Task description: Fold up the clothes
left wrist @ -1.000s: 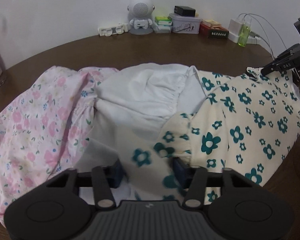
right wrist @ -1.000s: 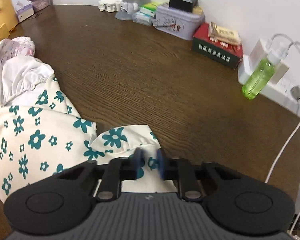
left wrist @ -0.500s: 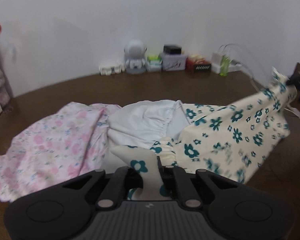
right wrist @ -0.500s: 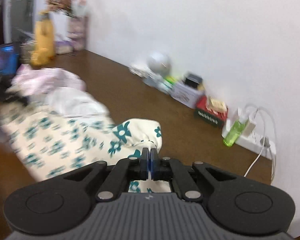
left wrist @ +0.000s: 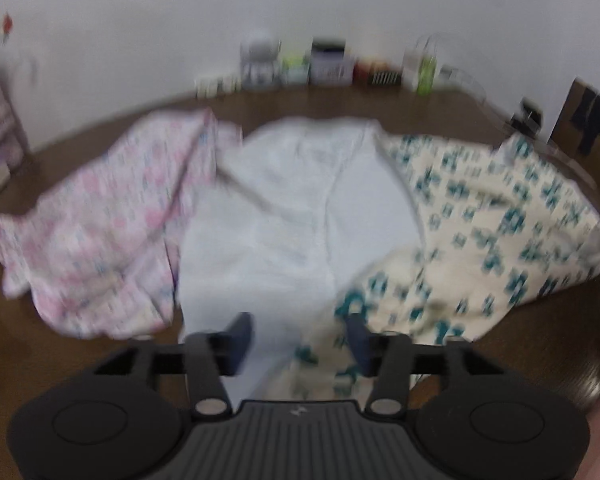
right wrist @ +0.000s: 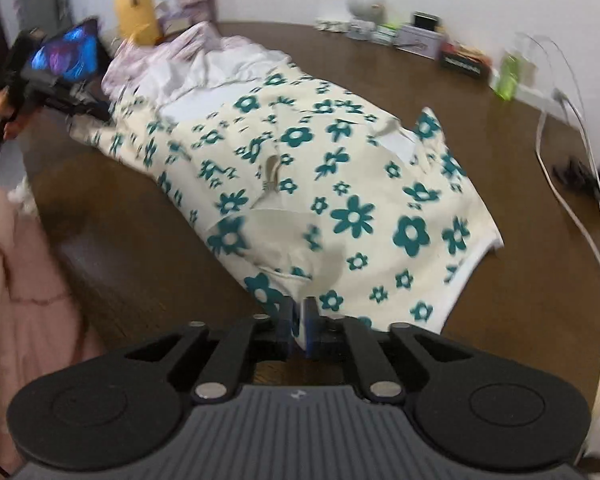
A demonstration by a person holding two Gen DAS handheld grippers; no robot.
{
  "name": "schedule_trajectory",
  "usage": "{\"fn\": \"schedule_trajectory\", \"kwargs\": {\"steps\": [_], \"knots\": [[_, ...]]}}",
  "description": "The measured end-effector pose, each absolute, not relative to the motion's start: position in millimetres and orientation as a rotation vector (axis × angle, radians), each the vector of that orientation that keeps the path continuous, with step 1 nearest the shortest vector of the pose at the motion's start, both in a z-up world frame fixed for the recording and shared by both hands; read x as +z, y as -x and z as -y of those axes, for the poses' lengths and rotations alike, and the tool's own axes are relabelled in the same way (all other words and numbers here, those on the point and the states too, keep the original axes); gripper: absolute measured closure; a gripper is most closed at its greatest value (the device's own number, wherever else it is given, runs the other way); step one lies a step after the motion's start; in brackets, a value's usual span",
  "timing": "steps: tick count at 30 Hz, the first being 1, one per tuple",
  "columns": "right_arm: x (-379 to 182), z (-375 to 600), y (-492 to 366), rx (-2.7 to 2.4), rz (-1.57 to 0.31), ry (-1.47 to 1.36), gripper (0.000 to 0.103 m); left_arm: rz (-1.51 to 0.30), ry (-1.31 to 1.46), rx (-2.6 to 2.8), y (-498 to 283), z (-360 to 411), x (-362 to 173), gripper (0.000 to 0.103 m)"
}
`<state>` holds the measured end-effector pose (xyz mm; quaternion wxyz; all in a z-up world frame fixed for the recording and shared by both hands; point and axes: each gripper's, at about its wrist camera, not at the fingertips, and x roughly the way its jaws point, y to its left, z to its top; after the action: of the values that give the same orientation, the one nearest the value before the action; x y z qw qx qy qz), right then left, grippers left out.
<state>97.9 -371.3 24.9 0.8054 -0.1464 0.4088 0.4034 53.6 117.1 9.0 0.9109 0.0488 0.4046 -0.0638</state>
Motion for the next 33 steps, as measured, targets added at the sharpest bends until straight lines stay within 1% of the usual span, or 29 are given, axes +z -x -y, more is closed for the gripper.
{"fn": "schedule_trajectory", "kwargs": {"steps": [1, 3, 4, 8, 11, 13, 14, 15, 17, 20, 21, 22, 23, 24, 25, 29, 33], "knots": [[32.5, 378.0, -100.2, 0.857, -0.845, 0.268, 0.073, -0.833, -0.109, -0.145, -64.9, -108.4, 11.2, 0.036], [47.6, 391.4, -104.7, 0.842, -0.784, 0.177, 0.063, -0.829, -0.127, -0.172, -87.4, -90.9, 15.4, 0.032], [53.2, 393.6, -111.2, 0.824, -0.763, 0.140, 0.060, -0.827, -0.136, -0.185, -98.7, -82.2, 17.5, 0.032], [65.8, 380.9, -154.6, 0.730, -0.729, 0.026, 0.058, -0.820, -0.170, -0.239, -143.8, -47.3, 26.1, 0.032], [54.9, 344.5, -199.6, 0.726, -0.808, -0.024, 0.058, -0.820, -0.192, -0.277, -178.8, -21.0, 31.1, 0.033], [44.1, 317.0, -232.5, 0.715, -0.884, -0.052, 0.058, -0.877, -0.159, -0.279, -215.0, -2.0, 18.5, 0.034], [37.5, 304.1, -247.8, 0.707, -0.922, -0.058, 0.058, -0.910, -0.138, -0.272, -232.2, 3.6, 10.9, 0.035], [29.7, 291.9, -261.8, 0.698, -0.960, -0.058, 0.058, -0.940, -0.118, -0.266, -248.8, 8.6, 3.4, 0.039], [12.9, 269.5, -288.1, 0.674, -1.032, -0.054, 0.058, -0.978, -0.086, -0.254, -271.7, 11.5, -11.8, 0.044], [-8.2, 251.3, -311.2, 0.629, -1.096, -0.041, 0.061, -1.014, -0.043, -0.235, -294.8, 12.2, -28.8, 0.047], [-8.8, 247.4, -316.2, 0.631, -1.097, -0.032, 0.063, -1.022, -0.030, -0.230, -300.8, 12.0, -32.7, 0.048], [-9.4, 243.5, -321.2, 0.634, -1.098, -0.022, 0.069, -1.028, -0.024, -0.226, -305.2, 11.8, -35.2, 0.052], [-9.9, 239.6, -326.2, 0.637, -1.098, -0.013, 0.077, -1.034, -0.017, -0.222, -309.7, 11.5, -37.7, 0.067], [-10.5, 235.7, -331.2, 0.640, -1.099, -0.003, 0.093, -1.038, -0.010, -0.219, -314.1, 11.0, -39.8, 0.092], [-11.1, 231.8, -336.2, 0.643, -1.100, 0.006, 0.102, -1.036, 0.003, -0.219, -318.2, 9.4, -39.9, 0.100], [-1.9, 214.9, -361.8, 0.651, -1.061, 0.061, 0.102, -1.008, 0.016, -0.178, -336.1, 4.9, -35.0, 0.102], [2.1, 198.4, -393.1, 0.639, -1.036, 0.037, 0.102, -0.959, 0.049, -0.119, -356.3, -10.4, -27.0, 0.102]]}}
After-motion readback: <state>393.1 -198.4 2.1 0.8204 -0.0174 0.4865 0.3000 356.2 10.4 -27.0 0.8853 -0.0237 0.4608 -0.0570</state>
